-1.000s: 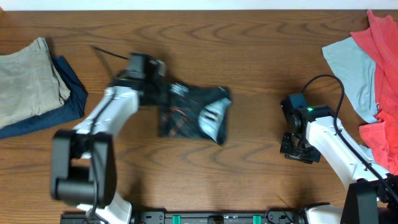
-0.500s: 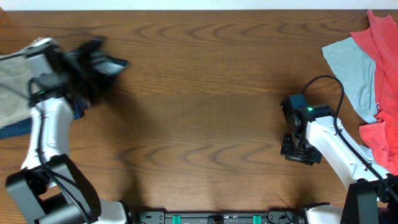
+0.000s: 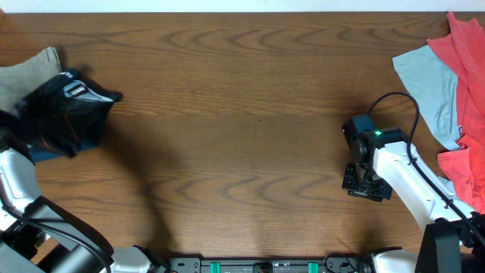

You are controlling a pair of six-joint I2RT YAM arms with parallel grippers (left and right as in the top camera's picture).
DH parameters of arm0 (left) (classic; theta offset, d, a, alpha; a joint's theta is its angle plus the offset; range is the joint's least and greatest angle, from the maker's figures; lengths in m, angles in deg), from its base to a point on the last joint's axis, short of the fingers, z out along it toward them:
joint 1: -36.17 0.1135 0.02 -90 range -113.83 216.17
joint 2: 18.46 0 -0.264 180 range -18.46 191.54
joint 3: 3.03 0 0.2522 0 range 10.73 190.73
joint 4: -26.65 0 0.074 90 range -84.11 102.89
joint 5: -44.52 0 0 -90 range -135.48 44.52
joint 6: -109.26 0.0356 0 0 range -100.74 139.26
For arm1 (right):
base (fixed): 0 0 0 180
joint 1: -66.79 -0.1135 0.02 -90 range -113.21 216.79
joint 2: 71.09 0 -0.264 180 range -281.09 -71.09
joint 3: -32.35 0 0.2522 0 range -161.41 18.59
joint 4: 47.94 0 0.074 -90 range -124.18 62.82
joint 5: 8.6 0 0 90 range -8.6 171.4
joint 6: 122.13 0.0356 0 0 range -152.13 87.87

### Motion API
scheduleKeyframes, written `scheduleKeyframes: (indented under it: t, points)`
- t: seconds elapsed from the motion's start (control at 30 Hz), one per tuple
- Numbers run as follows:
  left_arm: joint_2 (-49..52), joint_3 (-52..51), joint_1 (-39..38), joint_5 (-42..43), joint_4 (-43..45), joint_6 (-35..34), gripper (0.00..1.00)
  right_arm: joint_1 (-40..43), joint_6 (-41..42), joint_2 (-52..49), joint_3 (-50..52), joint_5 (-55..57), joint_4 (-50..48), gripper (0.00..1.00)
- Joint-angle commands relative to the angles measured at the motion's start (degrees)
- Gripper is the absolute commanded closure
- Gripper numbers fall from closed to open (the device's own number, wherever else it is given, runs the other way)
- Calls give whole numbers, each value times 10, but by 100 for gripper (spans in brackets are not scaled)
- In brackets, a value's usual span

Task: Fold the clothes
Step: 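Place the jersey on the left clothes stack and open the left gripper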

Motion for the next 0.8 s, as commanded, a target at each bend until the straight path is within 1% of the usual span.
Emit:
scheduleKeyframes:
  t: [0.0, 0.07, 0.1, 0.23, 0.47, 0.57, 0.67, 0.7, 0.77]
  points:
    - [-5, 20, 5, -7, 2, -10, 37, 4, -6, 10, -9, 8, 2, 70]
    - [-5, 20, 5, -7, 4, -10, 27, 4, -10, 10, -9, 8, 2, 70]
    - [-5, 20, 5, -7, 4, -10, 25, 4, -10, 10, -9, 8, 2, 70]
    - [-5, 20, 4, 0, 4, -10, 25, 4, -10, 10, -9, 8, 2, 69]
    - [-1, 20, -7, 113, 12, -9, 24, 4, -10, 10, -9, 7, 0, 68]
    - [2, 20, -37, 138, 14, -9, 13, 4, -17, 10, -9, -10, -13, 65]
    - [3, 20, -90, 140, 13, 9, 0, 4, -43, 10, -9, -51, -44, 57]
    - [3, 20, -115, 139, 12, 20, 2, 4, -49, 10, -9, -67, -57, 54]
    - [3, 20, -165, 139, 5, 39, 2, 4, -61, 10, -9, -102, -86, 44]
